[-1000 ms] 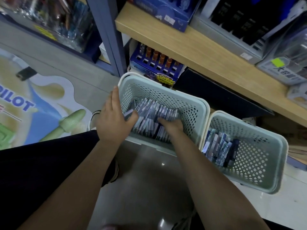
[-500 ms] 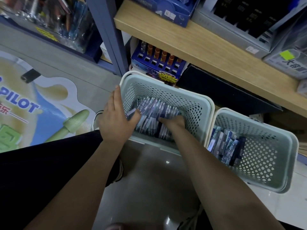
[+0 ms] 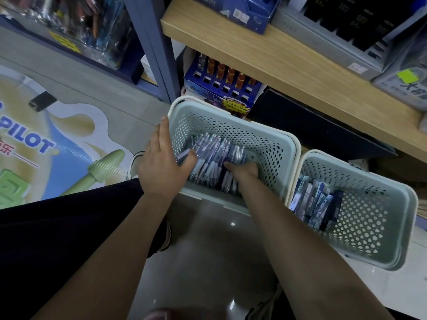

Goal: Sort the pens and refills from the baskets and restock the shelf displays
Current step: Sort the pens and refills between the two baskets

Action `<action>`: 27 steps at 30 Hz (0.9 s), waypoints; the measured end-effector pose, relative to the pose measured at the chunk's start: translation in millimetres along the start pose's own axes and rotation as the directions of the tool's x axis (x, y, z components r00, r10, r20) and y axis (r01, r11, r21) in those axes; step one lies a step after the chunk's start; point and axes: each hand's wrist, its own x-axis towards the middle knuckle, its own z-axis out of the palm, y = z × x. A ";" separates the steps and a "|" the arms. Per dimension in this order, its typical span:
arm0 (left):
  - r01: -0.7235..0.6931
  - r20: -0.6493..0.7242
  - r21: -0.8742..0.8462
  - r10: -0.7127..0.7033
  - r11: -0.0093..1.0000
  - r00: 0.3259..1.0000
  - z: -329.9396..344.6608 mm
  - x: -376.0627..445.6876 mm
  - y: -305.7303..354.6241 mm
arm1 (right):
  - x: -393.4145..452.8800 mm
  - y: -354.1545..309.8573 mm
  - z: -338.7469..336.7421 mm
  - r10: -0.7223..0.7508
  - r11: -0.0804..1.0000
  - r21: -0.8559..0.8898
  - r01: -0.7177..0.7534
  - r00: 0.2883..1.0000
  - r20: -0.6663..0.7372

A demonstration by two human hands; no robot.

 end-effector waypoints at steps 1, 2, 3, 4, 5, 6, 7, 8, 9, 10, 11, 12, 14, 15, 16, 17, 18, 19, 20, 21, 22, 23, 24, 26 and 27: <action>-0.002 -0.003 0.000 0.002 1.000 1.000 0.1 0.0 0.1 | -0.4 0.5 -0.8 0.001 1.000 0.018 -0.001 1.000 0.004; -0.004 -0.004 -0.001 0.004 1.000 1.000 0.2 -0.1 -0.1 | 0.8 1.6 -1.8 0.002 1.000 0.023 -0.002 1.000 0.001; -0.004 -0.004 0.000 0.004 1.000 1.000 0.0 0.1 0.2 | 1.3 2.0 -3.5 0.008 1.000 0.020 -0.008 1.000 -0.005; -0.003 -0.005 0.002 0.003 1.000 1.000 0.0 0.0 0.4 | 1.0 2.7 -5.9 0.005 1.000 0.005 -0.005 1.000 -0.019; -0.002 -0.006 0.004 0.002 1.000 1.000 -0.2 0.0 0.5 | -1.1 3.0 -8.1 -0.006 1.000 -0.018 0.005 1.000 -0.030; -0.001 -0.008 0.006 0.001 1.000 1.000 -0.6 -0.2 0.6 | -1.7 4.0 -9.3 -0.018 0.999 -0.048 0.016 0.999 -0.037; 0.001 -0.008 0.007 -0.001 1.000 1.000 -0.7 -0.2 0.6 | -2.9 4.9 -9.7 -0.033 0.996 -0.085 0.030 0.999 -0.040; 0.004 -0.006 0.006 -0.004 1.000 1.000 -0.9 -0.2 0.9 | -4.8 4.8 -9.4 -0.059 0.990 -0.133 0.052 0.997 -0.045; 0.006 -0.005 0.005 -0.006 1.000 1.000 -0.9 -0.2 1.2 | -6.6 4.0 -8.2 -0.083 0.979 -0.192 0.073 0.996 -0.044; 0.007 -0.004 0.007 -0.007 1.000 1.000 -0.6 -0.3 1.3 | -7.6 2.8 -5.9 -0.097 0.963 -0.256 0.083 0.994 -0.041; 0.009 -0.004 0.011 -0.009 1.000 1.000 -0.7 -0.3 1.5 | -8.6 1.5 -2.9 -0.096 0.941 -0.329 0.080 0.995 -0.034; 0.011 -0.001 0.014 -0.011 1.000 1.000 -0.9 -0.2 1.7 | -10.1 0.4 -0.2 -0.095 0.904 -0.422 0.073 0.995 -0.031; 0.015 0.003 0.016 -0.015 1.000 1.000 -1.2 0.0 1.8 | -10.4 -0.3 2.0 -0.112 0.775 -0.629 0.058 0.993 -0.047; 0.014 0.002 0.017 -0.014 1.000 1.000 -1.2 -0.1 1.9 | -10.3 -0.5 1.4 -0.143 0.703 -0.709 0.061 0.988 -0.057; 0.014 0.000 0.018 -0.014 1.000 1.000 -1.6 -0.1 2.1 | -12.6 -1.9 0.1 -0.173 0.648 -0.758 0.068 0.983 -0.061; 0.016 0.000 0.016 -0.016 1.000 1.000 -1.9 0.0 2.1 | -13.8 -3.6 0.2 -0.204 0.613 -0.785 0.087 0.978 -0.051; 0.018 0.000 0.013 -0.018 1.000 1.000 -2.2 0.1 2.2 | -15.6 -5.0 0.5 -0.221 0.594 -0.798 0.103 0.975 -0.039; 0.020 -0.001 0.011 -0.020 1.000 1.000 -2.4 0.1 2.3 | -14.7 -5.1 2.3 -0.194 0.625 -0.775 0.091 0.980 -0.041; 0.021 0.000 0.009 -0.021 1.000 1.000 -2.4 0.0 2.5 | -12.7 -5.3 3.9 -0.158 0.666 -0.741 0.081 0.987 -0.035; 0.022 0.000 0.008 -0.022 1.000 1.000 -2.5 -0.2 2.7 | -10.4 -4.8 5.2 -0.133 0.692 -0.718 0.072 0.991 -0.029; 0.021 0.001 0.006 -0.021 1.000 1.000 -2.5 -0.3 2.8 | -6.1 -3.4 6.4 -0.117 0.714 -0.697 0.065 0.993 -0.028; 0.020 0.000 0.005 -0.020 1.000 1.000 -2.7 -0.5 2.8 | -2.0 -2.3 7.0 -0.114 0.743 -0.666 0.063 0.993 -0.033; 0.019 0.000 0.005 -0.019 1.000 1.000 -2.8 -0.5 3.0 | -1.6 -1.6 7.2 -0.112 0.754 -0.655 0.059 0.993 -0.039; 0.025 0.004 0.008 -0.025 1.000 1.000 -3.3 -0.3 3.2 | -8.4 -3.5 6.5 -0.091 0.825 -0.563 0.050 0.995 -0.045; 0.030 0.007 0.009 -0.030 1.000 1.000 -3.6 -0.2 3.5 | -9.6 -4.0 6.9 -0.091 0.867 -0.495 0.060 0.995 -0.040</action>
